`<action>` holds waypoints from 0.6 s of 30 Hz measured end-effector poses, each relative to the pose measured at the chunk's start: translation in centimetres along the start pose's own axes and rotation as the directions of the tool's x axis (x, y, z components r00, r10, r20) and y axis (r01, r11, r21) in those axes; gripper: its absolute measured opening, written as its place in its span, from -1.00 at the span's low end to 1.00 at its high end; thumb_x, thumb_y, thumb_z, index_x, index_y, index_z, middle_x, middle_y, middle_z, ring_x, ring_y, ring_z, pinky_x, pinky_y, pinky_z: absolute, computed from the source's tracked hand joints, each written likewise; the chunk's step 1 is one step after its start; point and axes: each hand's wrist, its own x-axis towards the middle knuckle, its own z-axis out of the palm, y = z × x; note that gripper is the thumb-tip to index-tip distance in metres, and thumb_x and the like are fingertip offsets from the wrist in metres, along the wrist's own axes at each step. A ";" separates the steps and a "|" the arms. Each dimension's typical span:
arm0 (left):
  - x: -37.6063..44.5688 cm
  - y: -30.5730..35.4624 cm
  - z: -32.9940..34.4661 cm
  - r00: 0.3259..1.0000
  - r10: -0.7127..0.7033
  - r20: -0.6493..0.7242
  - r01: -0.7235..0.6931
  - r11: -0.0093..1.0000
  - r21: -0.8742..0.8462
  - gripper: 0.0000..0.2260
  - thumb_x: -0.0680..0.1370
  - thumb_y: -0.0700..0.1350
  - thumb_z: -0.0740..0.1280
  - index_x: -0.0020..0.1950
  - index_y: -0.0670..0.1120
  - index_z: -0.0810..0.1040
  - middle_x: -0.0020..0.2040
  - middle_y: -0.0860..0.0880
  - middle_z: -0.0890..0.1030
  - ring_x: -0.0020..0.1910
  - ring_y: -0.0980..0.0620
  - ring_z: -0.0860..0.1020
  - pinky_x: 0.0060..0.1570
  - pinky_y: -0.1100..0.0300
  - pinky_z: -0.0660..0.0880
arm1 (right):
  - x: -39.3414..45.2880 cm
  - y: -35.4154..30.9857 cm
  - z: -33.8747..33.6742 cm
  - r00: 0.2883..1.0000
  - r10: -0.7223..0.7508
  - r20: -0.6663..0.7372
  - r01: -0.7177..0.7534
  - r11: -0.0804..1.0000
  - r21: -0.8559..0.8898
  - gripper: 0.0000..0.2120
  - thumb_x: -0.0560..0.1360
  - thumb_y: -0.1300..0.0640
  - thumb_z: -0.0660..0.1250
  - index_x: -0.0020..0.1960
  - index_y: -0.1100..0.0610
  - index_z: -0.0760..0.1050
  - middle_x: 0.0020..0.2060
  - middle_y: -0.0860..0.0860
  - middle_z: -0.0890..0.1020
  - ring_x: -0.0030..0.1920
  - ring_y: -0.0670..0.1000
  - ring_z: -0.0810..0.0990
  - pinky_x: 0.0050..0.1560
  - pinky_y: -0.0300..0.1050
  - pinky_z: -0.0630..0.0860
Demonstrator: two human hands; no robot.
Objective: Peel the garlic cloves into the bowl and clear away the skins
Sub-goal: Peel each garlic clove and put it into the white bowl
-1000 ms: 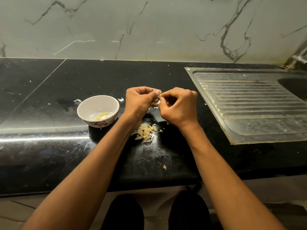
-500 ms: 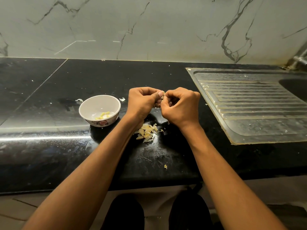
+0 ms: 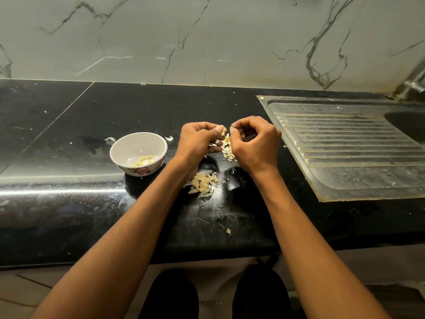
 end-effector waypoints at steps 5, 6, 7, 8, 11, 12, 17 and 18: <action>-0.1 0.0 -0.2 1.000 0.001 -0.030 -0.002 1.000 -0.016 -0.90 0.58 -0.25 0.43 -0.05 -0.30 0.67 -0.24 -0.16 0.66 -0.31 0.03 0.62 -0.33 0.28 0.55 | -1.3 -0.1 0.7 1.000 -0.002 0.016 0.002 0.999 -0.035 -0.72 0.59 0.11 0.34 -0.27 0.16 0.52 -0.34 -0.03 0.56 -0.34 -0.03 0.50 -0.32 -0.06 0.42; -0.1 0.1 -0.2 0.999 0.004 -0.038 -0.005 0.999 -0.032 -0.90 0.58 -0.26 0.43 -0.05 -0.31 0.66 -0.24 -0.16 0.67 -0.31 0.03 0.62 -0.34 0.28 0.55 | -1.7 -0.2 0.7 1.000 -0.022 0.000 0.022 0.998 -0.058 -0.69 0.61 0.14 0.31 -0.30 0.16 0.46 -0.36 -0.04 0.51 -0.37 -0.03 0.43 -0.35 -0.05 0.34; -0.1 0.2 -0.3 0.999 0.007 -0.043 -0.009 0.998 -0.054 -0.90 0.58 -0.27 0.42 -0.05 -0.32 0.65 -0.23 -0.17 0.68 -0.31 0.02 0.63 -0.34 0.28 0.56 | -1.9 -0.2 0.5 0.999 -0.052 -0.009 0.052 0.995 -0.082 -0.68 0.61 0.17 0.31 -0.31 0.14 0.40 -0.38 -0.06 0.46 -0.38 -0.05 0.37 -0.36 -0.09 0.26; -0.2 0.2 -0.3 0.999 0.010 -0.046 -0.014 0.997 -0.073 -0.89 0.58 -0.28 0.42 -0.04 -0.34 0.65 -0.24 -0.17 0.68 -0.31 0.01 0.65 -0.34 0.27 0.57 | -2.0 -0.3 0.4 0.997 -0.083 -0.005 0.082 0.991 -0.102 -0.68 0.59 0.19 0.34 -0.31 0.12 0.36 -0.37 -0.08 0.42 -0.39 -0.06 0.34 -0.36 -0.13 0.22; -0.4 0.4 -0.3 0.998 0.018 -0.065 -0.023 0.996 -0.083 -0.92 0.58 -0.29 0.42 -0.06 -0.32 0.64 -0.25 -0.16 0.70 -0.34 0.01 0.67 -0.34 0.26 0.59 | -1.9 -0.2 0.2 0.991 -0.128 0.045 0.132 0.986 -0.105 -0.73 0.43 0.26 0.41 -0.31 0.11 0.35 -0.36 -0.08 0.41 -0.38 -0.04 0.35 -0.38 -0.17 0.26; -0.4 0.4 -0.3 0.997 0.017 -0.074 -0.023 0.996 -0.085 -0.92 0.57 -0.29 0.43 -0.06 -0.31 0.63 -0.25 -0.17 0.70 -0.35 0.01 0.66 -0.35 0.26 0.59 | -1.8 -0.2 0.3 0.989 -0.138 0.060 0.144 0.984 -0.103 -0.75 0.39 0.28 0.40 -0.31 0.11 0.34 -0.35 -0.07 0.41 -0.38 -0.04 0.35 -0.39 -0.16 0.28; -0.1 0.0 -0.3 0.995 0.021 -0.093 -0.029 0.996 -0.082 -0.90 0.58 -0.28 0.44 -0.11 -0.29 0.62 -0.32 -0.16 0.65 -0.41 0.02 0.56 -0.36 0.27 0.55 | -0.6 1.5 0.1 0.991 -0.133 0.024 0.135 0.981 -0.137 -0.86 0.33 0.33 0.38 -0.29 0.13 0.49 -0.30 -0.02 0.50 -0.36 -0.02 0.44 -0.37 -0.14 0.40; 0.0 0.0 -0.3 0.996 0.028 -0.090 -0.035 0.996 -0.077 -0.89 0.58 -0.27 0.44 -0.12 -0.29 0.63 -0.32 -0.14 0.63 -0.41 0.03 0.53 -0.36 0.27 0.52 | -0.2 1.9 -0.1 0.992 -0.125 0.027 0.128 0.983 -0.131 -0.87 0.34 0.33 0.40 -0.25 0.11 0.56 -0.28 -0.03 0.56 -0.35 -0.04 0.49 -0.35 -0.13 0.46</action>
